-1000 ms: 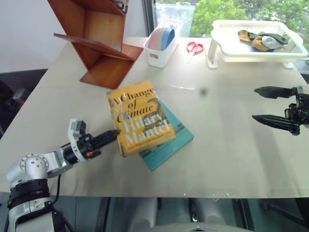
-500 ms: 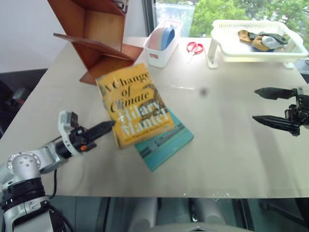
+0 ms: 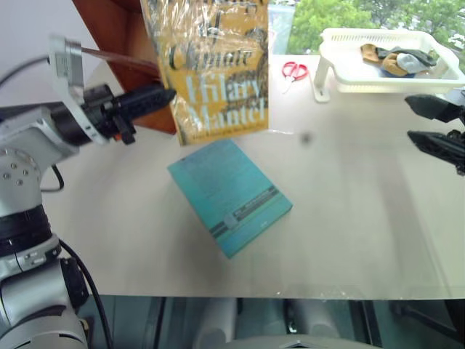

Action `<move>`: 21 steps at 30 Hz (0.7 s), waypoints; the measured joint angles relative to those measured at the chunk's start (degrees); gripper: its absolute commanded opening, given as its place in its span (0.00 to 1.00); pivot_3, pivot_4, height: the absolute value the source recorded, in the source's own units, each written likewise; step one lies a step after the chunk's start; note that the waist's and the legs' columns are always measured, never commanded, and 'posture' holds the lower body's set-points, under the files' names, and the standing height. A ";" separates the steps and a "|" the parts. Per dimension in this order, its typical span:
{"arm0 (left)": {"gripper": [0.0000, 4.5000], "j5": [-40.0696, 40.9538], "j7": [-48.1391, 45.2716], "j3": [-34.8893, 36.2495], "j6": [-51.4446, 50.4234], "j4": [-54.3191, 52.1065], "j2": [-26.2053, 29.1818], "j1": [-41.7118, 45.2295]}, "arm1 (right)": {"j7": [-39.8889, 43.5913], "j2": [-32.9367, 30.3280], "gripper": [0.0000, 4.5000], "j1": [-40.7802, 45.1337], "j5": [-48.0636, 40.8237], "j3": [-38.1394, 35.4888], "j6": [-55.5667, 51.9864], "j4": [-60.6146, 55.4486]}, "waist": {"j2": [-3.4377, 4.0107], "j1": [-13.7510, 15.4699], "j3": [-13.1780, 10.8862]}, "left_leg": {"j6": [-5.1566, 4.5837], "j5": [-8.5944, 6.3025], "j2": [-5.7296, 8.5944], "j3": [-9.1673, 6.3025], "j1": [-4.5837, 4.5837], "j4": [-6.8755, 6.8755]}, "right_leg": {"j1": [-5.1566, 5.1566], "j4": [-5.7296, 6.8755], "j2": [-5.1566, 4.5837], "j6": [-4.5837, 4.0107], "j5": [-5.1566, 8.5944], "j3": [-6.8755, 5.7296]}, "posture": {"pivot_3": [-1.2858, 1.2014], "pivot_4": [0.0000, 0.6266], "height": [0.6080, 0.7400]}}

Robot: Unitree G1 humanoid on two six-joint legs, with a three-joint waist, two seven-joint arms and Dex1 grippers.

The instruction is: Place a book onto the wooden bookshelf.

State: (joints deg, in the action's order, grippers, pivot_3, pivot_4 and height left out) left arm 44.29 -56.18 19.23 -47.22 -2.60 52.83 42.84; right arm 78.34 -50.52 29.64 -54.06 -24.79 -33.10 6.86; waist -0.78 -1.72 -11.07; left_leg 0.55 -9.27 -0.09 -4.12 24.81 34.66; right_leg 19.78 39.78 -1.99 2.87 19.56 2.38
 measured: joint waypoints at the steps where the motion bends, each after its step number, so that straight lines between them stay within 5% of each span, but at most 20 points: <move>1: 0.00 -5.31 -1.88 -3.03 6.66 0.29 2.52 1.69 | 0.07 0.00 1.00 0.20 -1.62 -0.94 -1.56 0.97 | 0.01 -0.07 0.00 | 0.00 0.00 0.01 0.11 -0.03 -0.05 | 0.00 -0.03 -0.01 0.00 0.00 0.09 | 0.52 0.24 1.00; 10: 0.00 -31.18 -7.48 -14.90 49.75 14.49 5.38 15.18 | 2.28 -0.27 1.00 4.24 -10.32 -5.88 -11.56 10.05 | 0.08 -0.21 -0.09 | -0.04 -0.02 0.00 0.30 -0.04 -0.10 | 0.06 -0.03 0.01 0.01 0.00 0.20 | 0.52 0.24 1.00; 21: 0.00 -48.97 -5.35 -20.37 80.76 44.92 9.93 25.79 | 4.08 -0.38 1.00 4.98 -8.26 -6.00 -10.99 13.34 | 0.13 -0.66 -0.14 | -0.08 -0.04 -0.01 0.50 0.09 -0.09 | 0.37 0.12 0.04 0.03 0.01 0.37 | 0.52 0.24 1.00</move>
State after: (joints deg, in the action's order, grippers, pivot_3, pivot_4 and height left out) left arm -4.69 -61.53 -1.14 33.54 42.32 62.76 68.64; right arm 82.42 -50.90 34.62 -62.32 -30.78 -44.09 20.21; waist -0.65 -2.38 -11.21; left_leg 0.47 -9.30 -0.11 -3.62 24.91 34.57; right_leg 20.15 39.90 -1.95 2.90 19.57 2.74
